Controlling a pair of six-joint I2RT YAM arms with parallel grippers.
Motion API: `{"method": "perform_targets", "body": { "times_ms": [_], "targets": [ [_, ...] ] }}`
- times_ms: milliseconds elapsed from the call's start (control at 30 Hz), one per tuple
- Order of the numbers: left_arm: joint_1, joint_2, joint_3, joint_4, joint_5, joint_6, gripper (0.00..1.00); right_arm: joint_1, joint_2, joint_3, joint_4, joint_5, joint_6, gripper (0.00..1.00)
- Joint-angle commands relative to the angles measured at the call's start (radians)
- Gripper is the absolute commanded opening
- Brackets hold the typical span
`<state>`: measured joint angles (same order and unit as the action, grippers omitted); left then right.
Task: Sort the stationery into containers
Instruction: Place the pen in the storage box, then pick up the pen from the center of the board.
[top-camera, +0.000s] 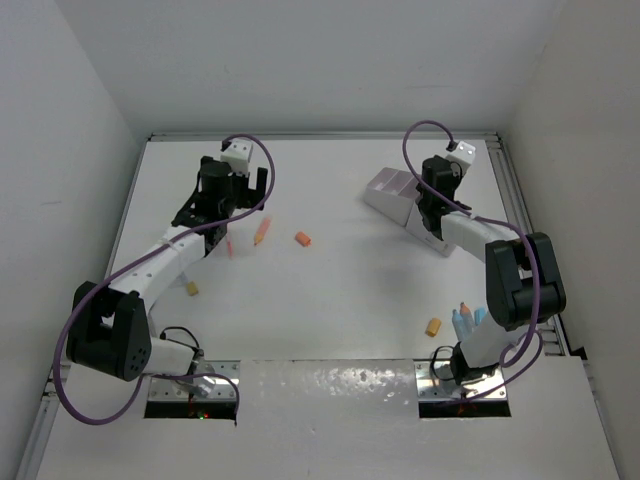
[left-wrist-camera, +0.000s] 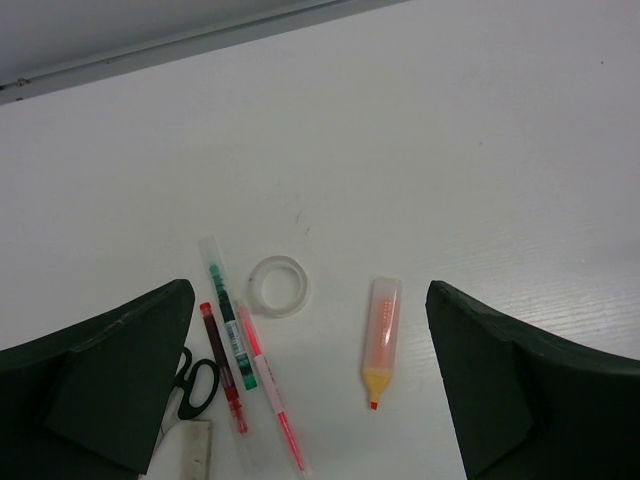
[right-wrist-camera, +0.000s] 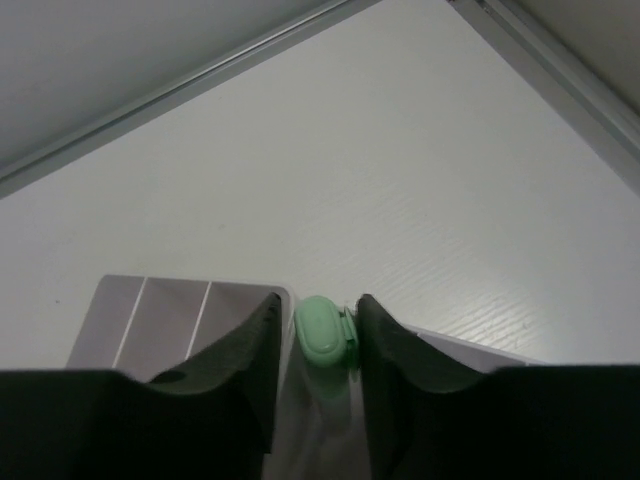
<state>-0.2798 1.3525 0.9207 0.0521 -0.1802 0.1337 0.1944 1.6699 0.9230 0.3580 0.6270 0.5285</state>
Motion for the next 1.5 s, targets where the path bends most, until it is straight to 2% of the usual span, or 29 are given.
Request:
{"method": "perform_targets", "body": {
  "times_ms": [0,33,167,267,367,400,467,533,600,667,733,833,867,933,1000,1033,1100,1133,1200,1267,1367,1467],
  "targets": [
    [0.008,-0.018,0.004,0.057,0.002,-0.006,1.0,0.005,-0.013,0.013,0.012,-0.01,0.03,0.42],
    [0.008,-0.016,0.006,0.055,0.004,-0.005,1.0,0.007,-0.025,0.011,0.012,-0.022,0.015,0.48],
    [0.007,-0.007,0.013,0.051,0.012,-0.016,1.0,0.005,-0.064,0.026,-0.016,-0.046,-0.03,0.6],
    [0.007,0.002,0.023,0.026,0.03,-0.035,1.0,0.007,-0.113,0.04,-0.033,-0.101,-0.085,0.66],
    [0.008,0.014,0.038,-0.009,0.083,-0.036,0.89,0.005,-0.165,0.072,-0.076,-0.198,-0.14,0.66],
    [0.011,0.02,0.043,-0.027,0.112,-0.01,0.75,0.007,-0.18,0.083,-0.092,-0.229,-0.148,0.66],
    [0.024,0.042,0.066,-0.049,0.232,0.032,0.59,0.007,-0.211,0.109,-0.146,-0.329,-0.179,0.64],
    [0.047,0.066,0.104,-0.116,0.376,0.122,0.58,0.008,-0.223,0.135,-0.215,-0.407,-0.19,0.63],
    [0.057,0.121,0.157,-0.181,0.441,0.234,0.66,0.01,-0.23,0.14,-0.247,-0.53,-0.183,0.62],
    [0.073,0.193,0.208,-0.26,0.484,0.286,0.67,0.026,-0.234,0.129,-0.271,-0.588,-0.171,0.61],
    [0.067,0.3,0.321,-0.392,0.513,0.482,0.65,0.046,-0.239,0.094,-0.252,-0.647,-0.162,0.6],
    [0.063,0.442,0.489,-0.499,0.473,0.546,0.61,0.071,-0.239,0.053,-0.223,-0.668,-0.153,0.6],
    [0.073,0.471,0.571,-0.529,0.493,0.588,0.61,0.076,-0.237,0.051,-0.225,-0.684,-0.148,0.6],
    [0.08,0.534,0.631,-0.599,0.524,0.668,0.63,0.086,-0.239,0.048,-0.235,-0.694,-0.148,0.61],
    [0.091,0.53,0.633,-0.595,0.57,0.872,0.68,0.089,-0.24,0.039,-0.241,-0.705,-0.147,0.61],
    [0.094,0.516,0.577,-0.58,0.585,1.043,0.69,0.092,-0.243,0.034,-0.241,-0.713,-0.148,0.61],
    [0.113,0.484,0.52,-0.552,0.627,1.24,0.7,0.094,-0.251,0.022,-0.24,-0.722,-0.157,0.61],
    [0.113,0.482,0.488,-0.56,0.63,1.418,0.7,0.096,-0.252,0.014,-0.241,-0.727,-0.16,0.61],
    [0.116,0.502,0.492,-0.639,0.645,1.605,0.69,0.097,-0.26,0.007,-0.243,-0.728,-0.16,0.61],
    [0.117,0.555,0.552,-0.731,0.663,1.661,0.69,0.096,-0.271,-0.007,-0.243,-0.728,-0.154,0.61],
    [0.125,0.628,0.645,-0.894,0.686,1.916,0.7,0.097,-0.285,-0.032,-0.232,-0.728,-0.139,0.61],
    [0.119,0.651,0.626,-0.896,0.67,1.988,0.74,0.099,-0.291,-0.052,-0.234,-0.727,-0.131,0.62]
  ]
}}
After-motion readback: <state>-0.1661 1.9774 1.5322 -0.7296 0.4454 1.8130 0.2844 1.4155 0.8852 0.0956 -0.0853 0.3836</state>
